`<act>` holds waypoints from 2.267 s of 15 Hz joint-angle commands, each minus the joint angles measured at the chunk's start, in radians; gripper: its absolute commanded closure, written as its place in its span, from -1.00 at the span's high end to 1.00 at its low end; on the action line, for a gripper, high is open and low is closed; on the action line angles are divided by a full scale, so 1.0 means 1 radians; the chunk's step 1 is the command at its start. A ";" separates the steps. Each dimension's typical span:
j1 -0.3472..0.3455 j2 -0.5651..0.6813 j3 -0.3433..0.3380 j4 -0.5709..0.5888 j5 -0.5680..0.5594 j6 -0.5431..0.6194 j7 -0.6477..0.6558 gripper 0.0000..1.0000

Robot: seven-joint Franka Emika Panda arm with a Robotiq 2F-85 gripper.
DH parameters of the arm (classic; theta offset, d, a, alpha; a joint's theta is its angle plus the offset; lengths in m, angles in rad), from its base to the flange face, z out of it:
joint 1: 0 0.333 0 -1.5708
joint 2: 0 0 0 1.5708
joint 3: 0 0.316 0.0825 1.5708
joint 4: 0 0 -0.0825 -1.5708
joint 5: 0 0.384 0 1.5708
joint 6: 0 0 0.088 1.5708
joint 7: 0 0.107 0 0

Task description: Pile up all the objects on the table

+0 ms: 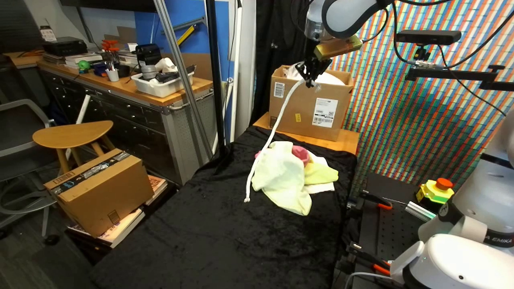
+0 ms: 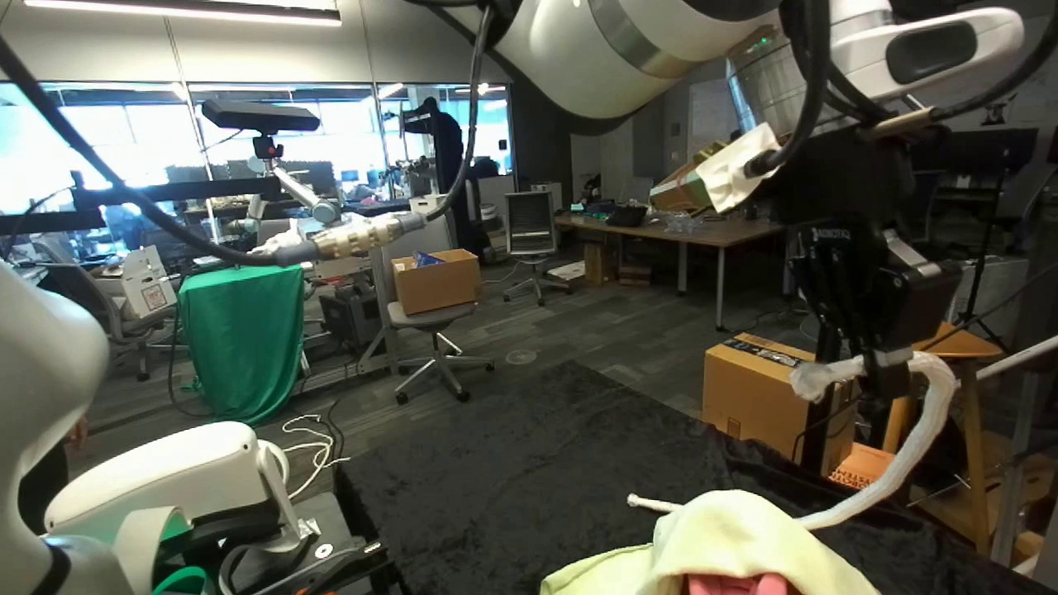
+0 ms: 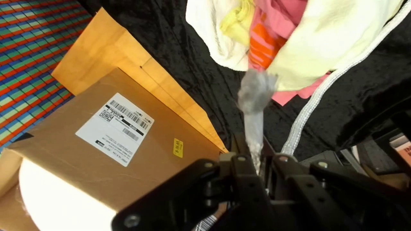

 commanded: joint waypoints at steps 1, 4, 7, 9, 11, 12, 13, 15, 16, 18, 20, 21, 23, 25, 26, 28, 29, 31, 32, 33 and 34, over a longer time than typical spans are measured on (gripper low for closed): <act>-0.021 0.008 0.004 -0.022 -0.041 0.014 -0.011 -0.90; -0.016 0.022 0.004 -0.063 -0.072 0.012 -0.065 -0.90; -0.008 0.023 0.006 -0.122 -0.105 0.008 -0.155 -0.91; 0.000 0.014 0.012 -0.167 -0.143 0.007 -0.217 -0.91; 0.009 0.003 0.021 -0.207 -0.183 0.008 -0.267 -0.92; 0.017 0.000 0.029 -0.226 -0.197 0.012 -0.292 -0.92; 0.026 -0.004 0.037 -0.243 -0.208 0.017 -0.315 -0.91; 0.052 -0.016 0.059 -0.265 -0.205 0.011 -0.373 -0.91; 0.066 -0.019 0.071 -0.272 -0.204 0.014 -0.396 -0.91; 0.103 -0.012 0.102 -0.270 -0.186 0.011 -0.450 -0.91; 0.142 0.014 0.138 -0.260 -0.184 0.014 -0.484 -0.91; 0.159 0.020 0.154 -0.254 -0.178 0.000 -0.509 -0.91; 0.188 0.053 0.181 -0.244 -0.189 -0.016 -0.521 -0.92; 0.207 0.087 0.199 -0.232 -0.198 -0.038 -0.538 -0.92; 0.213 0.111 0.203 -0.226 -0.206 -0.047 -0.541 -0.91; 0.221 0.157 0.206 -0.213 -0.219 -0.063 -0.549 -0.91; 0.223 0.184 0.204 -0.206 -0.227 -0.067 -0.550 -0.91; 0.224 0.232 0.196 -0.189 -0.248 -0.072 -0.545 -0.91; 0.224 0.252 0.193 -0.182 -0.253 -0.072 -0.551 -0.90; 0.224 0.264 0.187 -0.179 -0.273 -0.057 -0.531 -0.29; 0.223 0.271 0.184 -0.175 -0.273 -0.058 -0.543 -0.27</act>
